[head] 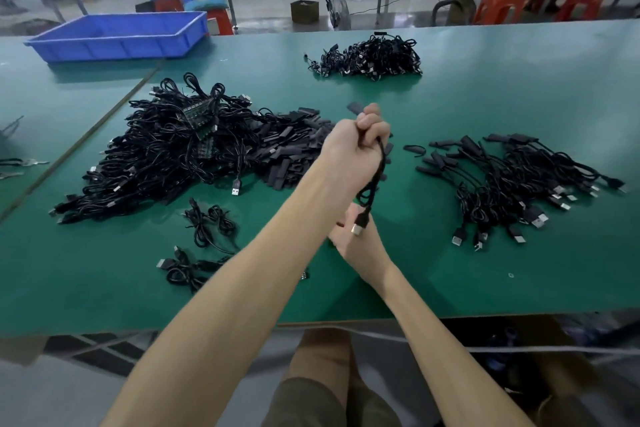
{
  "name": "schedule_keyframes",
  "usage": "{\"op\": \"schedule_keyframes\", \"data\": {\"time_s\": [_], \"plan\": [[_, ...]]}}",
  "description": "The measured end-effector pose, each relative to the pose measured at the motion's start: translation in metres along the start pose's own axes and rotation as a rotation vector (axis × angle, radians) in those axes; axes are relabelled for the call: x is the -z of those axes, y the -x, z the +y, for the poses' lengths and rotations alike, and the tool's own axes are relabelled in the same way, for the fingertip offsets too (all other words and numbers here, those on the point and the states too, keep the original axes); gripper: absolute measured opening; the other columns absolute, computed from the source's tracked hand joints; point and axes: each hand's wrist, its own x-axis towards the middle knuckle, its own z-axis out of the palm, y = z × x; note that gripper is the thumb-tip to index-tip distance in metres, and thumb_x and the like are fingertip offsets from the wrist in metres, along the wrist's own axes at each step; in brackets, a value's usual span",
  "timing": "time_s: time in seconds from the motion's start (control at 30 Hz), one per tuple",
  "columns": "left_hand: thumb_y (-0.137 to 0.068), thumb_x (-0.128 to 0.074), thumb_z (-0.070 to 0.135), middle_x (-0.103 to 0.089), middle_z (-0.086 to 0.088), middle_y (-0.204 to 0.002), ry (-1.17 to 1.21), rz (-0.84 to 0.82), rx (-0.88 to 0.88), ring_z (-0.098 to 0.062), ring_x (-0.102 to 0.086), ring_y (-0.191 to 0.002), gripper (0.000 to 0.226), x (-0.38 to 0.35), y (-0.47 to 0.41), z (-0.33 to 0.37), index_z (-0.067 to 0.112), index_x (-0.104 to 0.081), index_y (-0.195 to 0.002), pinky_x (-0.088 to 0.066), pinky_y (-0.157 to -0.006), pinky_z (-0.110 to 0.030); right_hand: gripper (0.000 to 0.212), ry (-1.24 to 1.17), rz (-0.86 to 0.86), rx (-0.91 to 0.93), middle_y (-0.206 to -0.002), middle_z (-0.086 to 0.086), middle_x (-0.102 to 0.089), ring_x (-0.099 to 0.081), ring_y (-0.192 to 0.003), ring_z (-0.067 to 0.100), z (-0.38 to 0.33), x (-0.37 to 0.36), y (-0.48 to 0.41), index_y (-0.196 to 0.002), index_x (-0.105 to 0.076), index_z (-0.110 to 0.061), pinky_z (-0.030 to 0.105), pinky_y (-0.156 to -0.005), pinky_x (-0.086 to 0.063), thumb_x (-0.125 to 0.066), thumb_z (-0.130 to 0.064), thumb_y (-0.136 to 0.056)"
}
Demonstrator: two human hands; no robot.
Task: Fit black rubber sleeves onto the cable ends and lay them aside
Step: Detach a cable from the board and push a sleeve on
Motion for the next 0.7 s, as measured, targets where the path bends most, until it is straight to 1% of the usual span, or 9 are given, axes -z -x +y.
{"op": "schedule_keyframes", "data": {"time_s": [0.07, 0.13, 0.17, 0.27, 0.33, 0.43, 0.53, 0.63, 0.7], "plan": [[-0.100, -0.014, -0.009, -0.038, 0.001, -0.071, 0.080, 0.031, 0.012, -0.008, -0.032, -0.032, 0.039, 0.000, -0.007, -0.013, 0.009, -0.046, -0.088, -0.021, -0.030, -0.020, 0.028, 0.032, -0.019, -0.068, -0.103, 0.017, -0.064, -0.063, -0.087, 0.012, 0.001, -0.003, 0.000, -0.130, -0.056, 0.004, 0.016, -0.067, -0.046, -0.051, 0.000, -0.103], [-0.098, -0.012, -0.011, -0.040, -0.001, -0.071, 0.065, 0.044, 0.045, -0.007, -0.035, -0.032, 0.040, -0.002, -0.010, -0.028, 0.009, -0.045, -0.086, -0.021, -0.030, -0.019, 0.027, -0.004, -0.028, -0.005, -0.114, 0.023, -0.058, -0.059, -0.097, 0.031, -0.002, -0.006, -0.002, -0.131, -0.053, 0.007, 0.028, -0.075, -0.051, -0.045, 0.005, -0.106], [-0.099, -0.013, -0.010, -0.042, -0.002, -0.072, 0.014, 0.051, 0.054, -0.008, -0.037, -0.033, 0.039, -0.003, -0.011, -0.036, 0.008, -0.045, -0.086, -0.023, -0.031, -0.018, 0.027, -0.007, 0.023, 0.013, -0.113, 0.018, -0.058, -0.059, -0.095, 0.027, 0.000, -0.007, -0.002, -0.131, -0.054, 0.009, 0.029, -0.076, -0.054, -0.042, 0.009, -0.106], [-0.108, -0.022, -0.001, -0.050, -0.005, -0.077, -0.258, 0.088, 0.041, -0.008, -0.049, -0.043, 0.028, 0.001, -0.018, -0.057, 0.004, -0.047, -0.096, -0.035, -0.037, -0.017, 0.020, -0.090, -0.047, -0.011, -0.094, 0.001, -0.064, -0.064, -0.081, 0.005, 0.007, -0.007, -0.005, -0.115, -0.062, 0.009, 0.023, -0.074, -0.056, -0.047, 0.013, -0.103], [-0.110, -0.027, 0.002, -0.059, -0.010, -0.081, -0.458, 0.147, 0.026, -0.012, -0.060, -0.048, 0.025, 0.013, -0.025, -0.064, 0.002, -0.051, -0.102, -0.048, -0.045, -0.020, 0.015, -0.060, -0.036, -0.005, -0.085, 0.002, -0.065, -0.062, -0.067, 0.001, 0.005, -0.007, -0.004, -0.113, -0.061, 0.014, 0.018, -0.064, -0.052, -0.056, 0.005, -0.102], [-0.110, -0.037, 0.006, -0.068, -0.008, -0.089, -0.767, 0.236, -0.037, -0.018, -0.066, -0.069, 0.025, 0.038, -0.036, -0.063, 0.002, -0.059, -0.123, -0.055, -0.066, -0.029, 0.017, -0.020, -0.054, 0.045, -0.087, 0.000, -0.063, -0.058, -0.068, -0.001, 0.002, -0.005, -0.003, -0.115, -0.061, 0.011, 0.016, -0.067, -0.049, -0.061, -0.001, -0.102], [-0.107, -0.049, 0.014, -0.066, -0.004, -0.098, -1.068, 0.283, -0.165, -0.013, -0.058, -0.072, 0.030, 0.055, -0.039, -0.055, 0.009, -0.058, -0.136, -0.049, -0.067, -0.028, 0.019, -0.033, -0.090, 0.046, -0.084, 0.005, -0.059, -0.056, -0.062, -0.004, 0.000, -0.004, -0.001, -0.119, -0.057, 0.015, 0.012, -0.061, -0.047, -0.055, 0.004, -0.104], [-0.104, -0.056, 0.022, -0.066, 0.001, -0.118, -1.438, 0.272, -0.314, -0.009, -0.055, -0.072, 0.026, 0.059, -0.039, -0.048, 0.017, -0.064, -0.128, -0.046, -0.062, -0.025, 0.017, -0.067, -0.088, 0.025, -0.083, 0.012, -0.059, -0.052, -0.059, 0.001, -0.004, -0.007, 0.001, -0.114, -0.059, 0.014, 0.015, -0.057, -0.044, -0.059, 0.002, -0.103], [-0.105, -0.052, 0.020, -0.068, -0.003, -0.101, -1.512, 0.242, -0.282, -0.015, -0.061, -0.067, 0.029, 0.059, -0.038, -0.048, 0.015, -0.062, -0.132, -0.052, -0.057, -0.027, 0.015, -0.065, -0.082, 0.033, -0.083, 0.009, -0.060, -0.052, -0.062, 0.003, -0.004, -0.009, 0.002, -0.112, -0.061, 0.012, 0.018, -0.059, -0.044, -0.060, 0.000, -0.102]]}}
